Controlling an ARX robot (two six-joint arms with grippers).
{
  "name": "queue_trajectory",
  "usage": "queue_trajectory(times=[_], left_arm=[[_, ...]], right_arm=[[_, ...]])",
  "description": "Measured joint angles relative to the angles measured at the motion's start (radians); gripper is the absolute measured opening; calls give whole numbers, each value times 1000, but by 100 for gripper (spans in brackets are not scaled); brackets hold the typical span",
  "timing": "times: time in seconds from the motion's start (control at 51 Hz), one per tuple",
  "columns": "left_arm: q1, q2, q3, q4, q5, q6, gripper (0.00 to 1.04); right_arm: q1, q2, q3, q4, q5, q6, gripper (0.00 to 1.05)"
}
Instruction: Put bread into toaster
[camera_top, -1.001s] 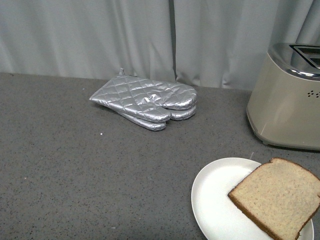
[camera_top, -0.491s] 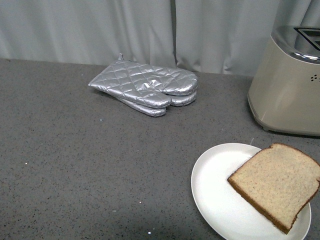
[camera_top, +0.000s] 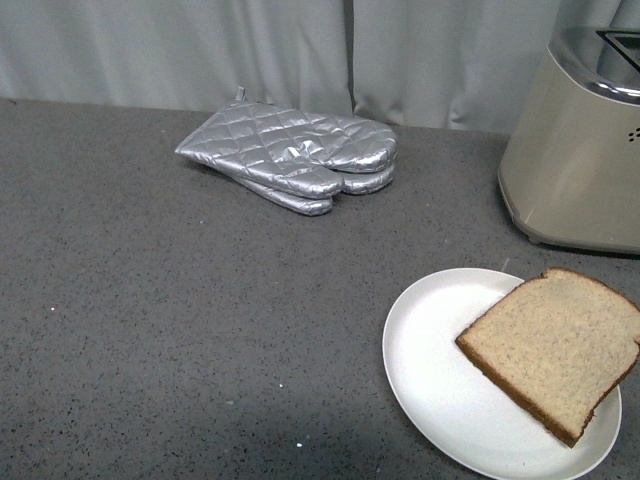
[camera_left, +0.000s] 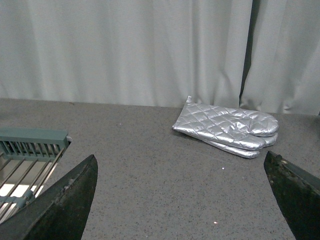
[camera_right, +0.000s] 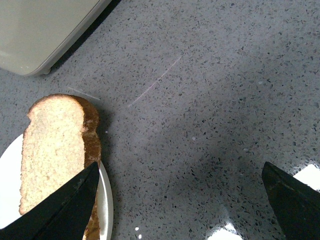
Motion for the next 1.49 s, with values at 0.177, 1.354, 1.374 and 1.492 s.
queue_trajectory(times=[0.177, 1.354, 1.374, 1.492], left_arm=[[0, 0, 0, 0, 0, 0, 98], [0, 0, 0, 0, 0, 0, 98], [0, 0, 0, 0, 0, 0, 98], [0, 0, 0, 0, 0, 0, 98]], right_arm=[[5, 245, -16, 317, 11, 21, 95], [22, 794, 227, 671, -148, 115, 95], [22, 799, 235, 669, -150, 114, 95], [24, 817, 267, 652, -155, 108, 95]])
